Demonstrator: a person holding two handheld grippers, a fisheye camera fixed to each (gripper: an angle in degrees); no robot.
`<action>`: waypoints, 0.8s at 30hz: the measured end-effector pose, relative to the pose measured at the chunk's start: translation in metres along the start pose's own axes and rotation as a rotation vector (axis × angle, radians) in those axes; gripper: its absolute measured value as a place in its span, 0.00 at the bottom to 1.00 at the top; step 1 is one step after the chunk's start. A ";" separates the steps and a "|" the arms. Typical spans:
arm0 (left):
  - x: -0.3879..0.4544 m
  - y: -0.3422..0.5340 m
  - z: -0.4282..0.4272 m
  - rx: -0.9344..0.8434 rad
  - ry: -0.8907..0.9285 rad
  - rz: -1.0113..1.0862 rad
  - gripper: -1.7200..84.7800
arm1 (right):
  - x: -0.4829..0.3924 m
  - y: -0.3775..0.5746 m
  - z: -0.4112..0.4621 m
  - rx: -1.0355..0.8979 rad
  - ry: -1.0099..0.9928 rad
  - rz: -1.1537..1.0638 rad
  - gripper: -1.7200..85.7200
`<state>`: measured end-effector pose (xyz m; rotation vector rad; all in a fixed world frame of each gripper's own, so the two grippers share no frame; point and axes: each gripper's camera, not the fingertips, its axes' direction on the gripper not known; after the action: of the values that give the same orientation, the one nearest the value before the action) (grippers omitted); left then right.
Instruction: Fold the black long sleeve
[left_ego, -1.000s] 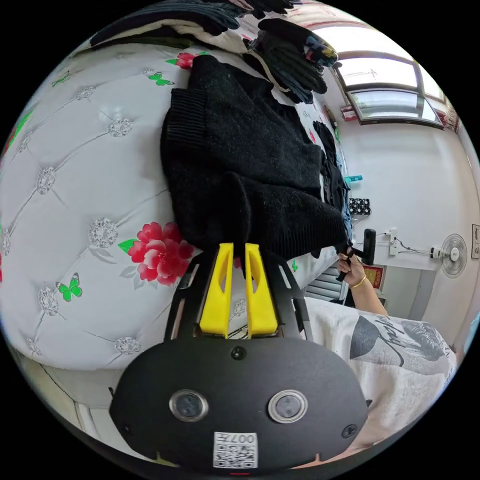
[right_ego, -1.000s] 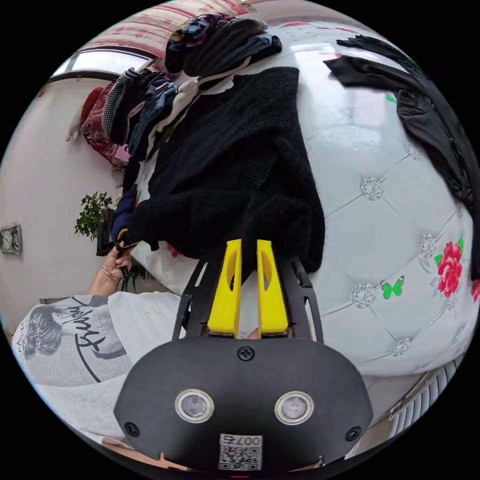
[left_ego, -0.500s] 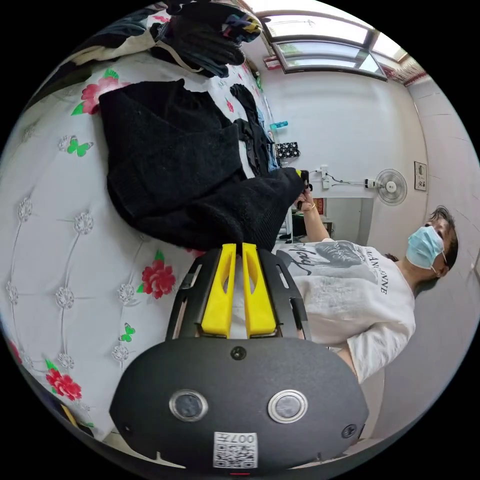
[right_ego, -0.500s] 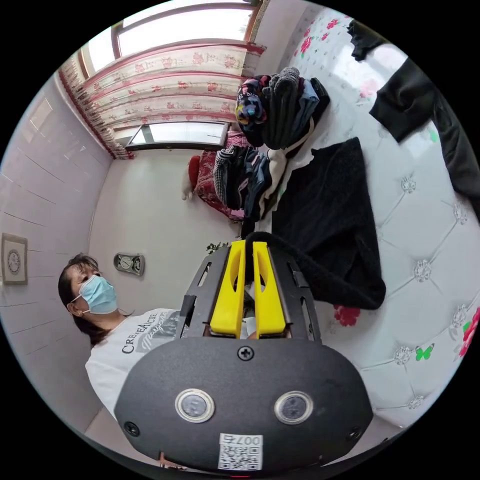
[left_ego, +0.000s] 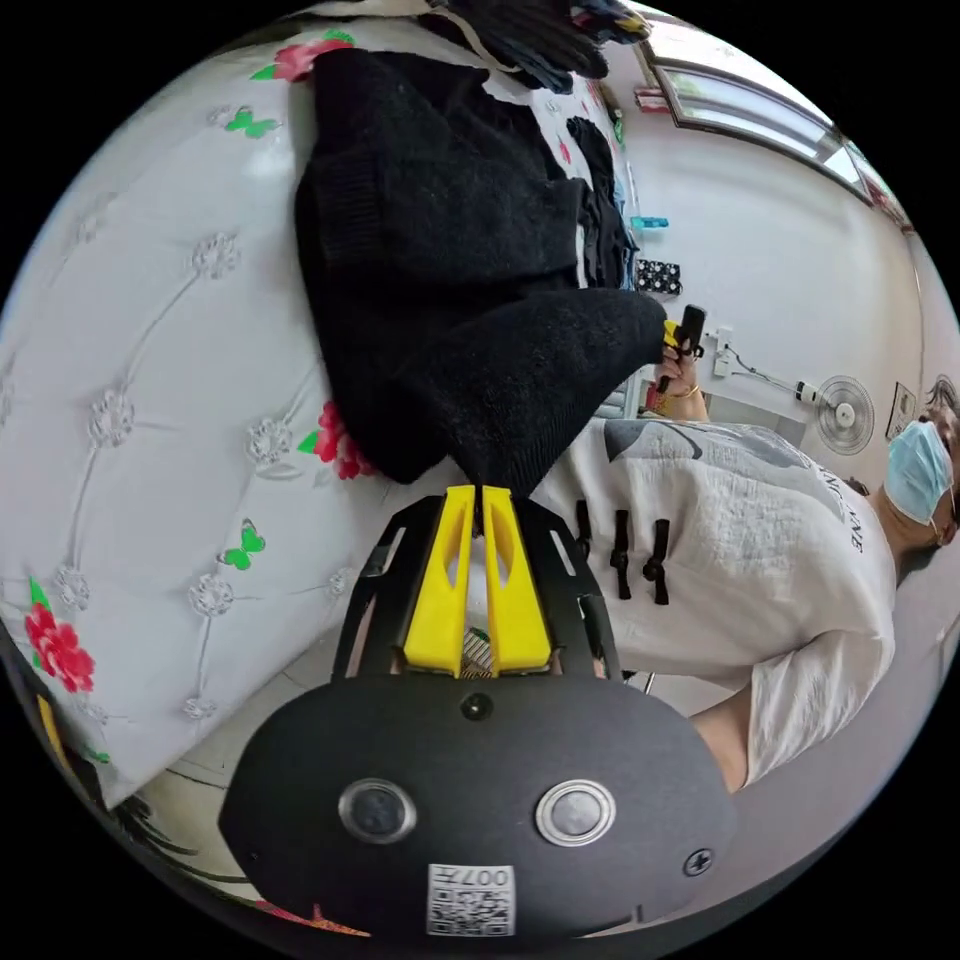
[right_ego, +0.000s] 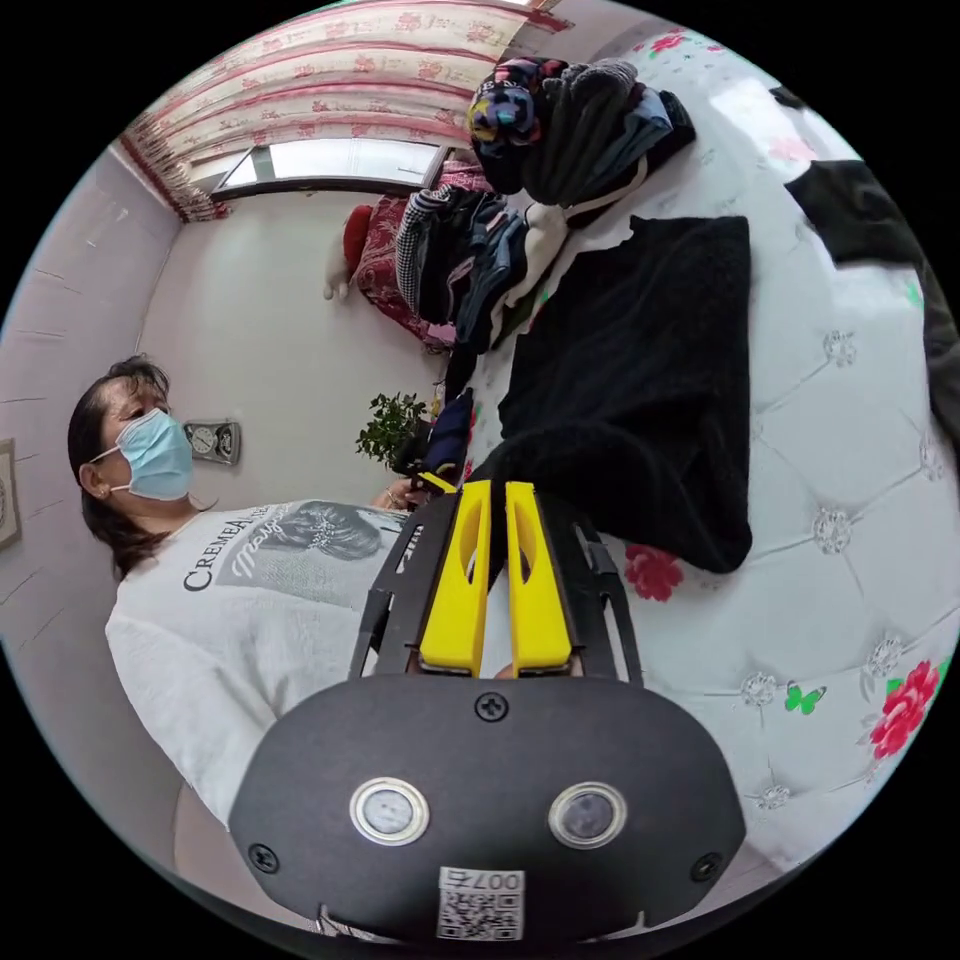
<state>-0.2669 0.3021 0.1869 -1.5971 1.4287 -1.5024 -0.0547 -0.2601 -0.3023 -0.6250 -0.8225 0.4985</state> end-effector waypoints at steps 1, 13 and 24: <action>-0.007 0.013 0.014 0.010 0.003 -0.024 0.02 | 0.005 0.013 0.002 0.007 -0.006 0.029 0.02; -0.016 0.000 0.079 0.139 0.009 -0.042 0.12 | -0.003 0.035 0.026 0.033 -0.012 0.046 0.02; 0.030 -0.078 -0.098 0.485 0.310 0.243 0.02 | -0.011 -0.067 0.008 0.185 -0.064 -0.053 0.02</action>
<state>-0.3371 0.3264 0.2923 -0.9005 1.2279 -1.8251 -0.0565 -0.3125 -0.2587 -0.4176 -0.8403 0.5413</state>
